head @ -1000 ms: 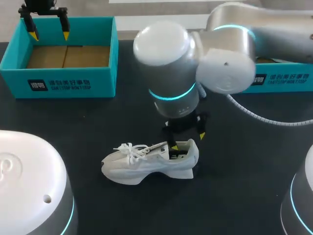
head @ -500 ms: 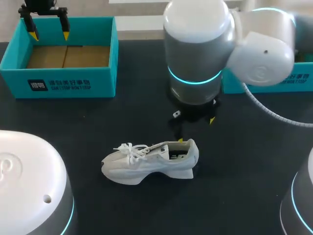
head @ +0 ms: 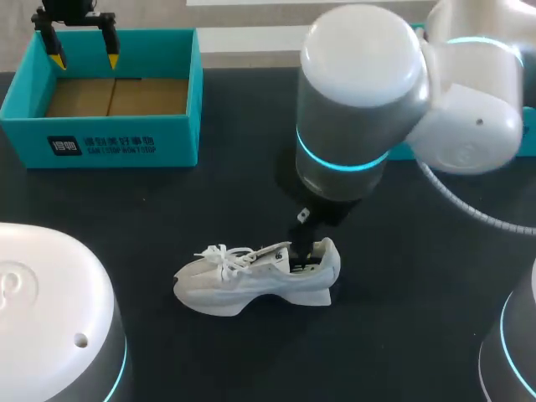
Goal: Take the shoe out of the shoebox, open the shoe tongue, remove and reinsert the insole, then place the shoe into the shoebox
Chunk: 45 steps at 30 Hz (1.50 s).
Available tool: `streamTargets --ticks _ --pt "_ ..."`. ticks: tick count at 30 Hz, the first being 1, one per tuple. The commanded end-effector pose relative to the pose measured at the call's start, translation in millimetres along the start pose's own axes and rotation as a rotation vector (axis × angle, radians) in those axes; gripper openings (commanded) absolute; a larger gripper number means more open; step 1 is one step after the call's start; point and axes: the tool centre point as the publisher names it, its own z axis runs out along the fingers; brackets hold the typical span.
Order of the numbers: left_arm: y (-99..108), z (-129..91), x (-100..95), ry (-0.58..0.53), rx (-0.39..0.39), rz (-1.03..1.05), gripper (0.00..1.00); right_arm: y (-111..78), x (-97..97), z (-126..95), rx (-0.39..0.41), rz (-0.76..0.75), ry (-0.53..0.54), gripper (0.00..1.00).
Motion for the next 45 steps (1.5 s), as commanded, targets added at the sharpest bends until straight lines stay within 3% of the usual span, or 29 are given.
streamTargets --ticks 1,17,24,29,35,38,45 --pt "0 0 0.0 0.0 0.0 0.0 1.0 -11.7 5.7 0 -0.178 -0.849 -0.027 1.0" --pt "0 0 0.0 0.0 0.0 0.0 1.0 -11.7 5.7 0 -0.178 -0.849 -0.027 1.0" --pt "0 0 0.0 0.0 0.0 0.0 1.0 -18.0 -7.6 9 -0.355 -0.834 0.18 1.0" --pt "0 0 0.0 0.0 0.0 0.0 1.0 -20.3 -6.2 18 -0.51 -0.824 0.285 1.0" --pt "0 0 0.0 0.0 0.0 0.0 1.0 -21.1 -1.7 30 -0.669 -0.805 0.299 1.0" --pt "0 0 0.0 0.0 0.0 0.0 1.0 -22.7 -2.1 42 -0.687 -0.784 0.268 1.0" --pt "0 0 0.0 0.0 0.0 0.0 1.0 -22.7 -2.1 42 -0.687 -0.784 0.268 1.0"
